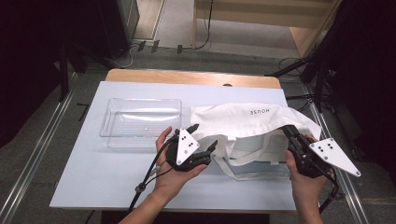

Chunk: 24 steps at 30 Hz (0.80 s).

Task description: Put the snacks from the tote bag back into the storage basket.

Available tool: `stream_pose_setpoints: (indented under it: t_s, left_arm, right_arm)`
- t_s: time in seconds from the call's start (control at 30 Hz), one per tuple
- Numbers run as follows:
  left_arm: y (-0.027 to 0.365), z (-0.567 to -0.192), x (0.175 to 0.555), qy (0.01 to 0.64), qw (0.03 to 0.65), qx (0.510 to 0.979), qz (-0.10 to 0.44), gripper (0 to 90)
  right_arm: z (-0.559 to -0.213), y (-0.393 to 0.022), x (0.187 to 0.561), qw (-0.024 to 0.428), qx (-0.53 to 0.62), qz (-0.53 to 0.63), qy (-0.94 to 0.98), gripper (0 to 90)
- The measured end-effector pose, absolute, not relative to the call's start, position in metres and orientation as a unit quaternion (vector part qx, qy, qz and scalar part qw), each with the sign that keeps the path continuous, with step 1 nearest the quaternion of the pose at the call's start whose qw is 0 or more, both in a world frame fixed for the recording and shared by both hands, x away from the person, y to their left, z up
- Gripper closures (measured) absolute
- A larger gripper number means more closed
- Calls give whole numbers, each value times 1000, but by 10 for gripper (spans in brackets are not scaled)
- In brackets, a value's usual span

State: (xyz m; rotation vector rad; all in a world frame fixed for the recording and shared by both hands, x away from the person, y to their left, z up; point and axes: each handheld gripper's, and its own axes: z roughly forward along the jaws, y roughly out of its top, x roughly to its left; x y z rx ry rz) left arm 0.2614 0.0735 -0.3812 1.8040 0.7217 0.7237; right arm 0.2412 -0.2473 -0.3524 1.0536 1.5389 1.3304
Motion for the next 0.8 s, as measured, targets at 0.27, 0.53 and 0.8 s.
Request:
stream_pose_setpoints:
  t_s: [0.27, 0.53, 0.8]
  left_arm:
    - [58, -374, 276, 293, 496, 750, 325, 467]
    - [60, -360, 300, 329, 521, 745, 255, 829]
    - [66, -352, 306, 343, 544, 732, 226, 887]
  right_arm:
    - [-353, -250, 238, 407, 415, 532, 616, 866]
    - [-360, -255, 221, 382, 417, 534, 628, 745]
    - [-354, -274, 195, 420, 451, 537, 576, 478]
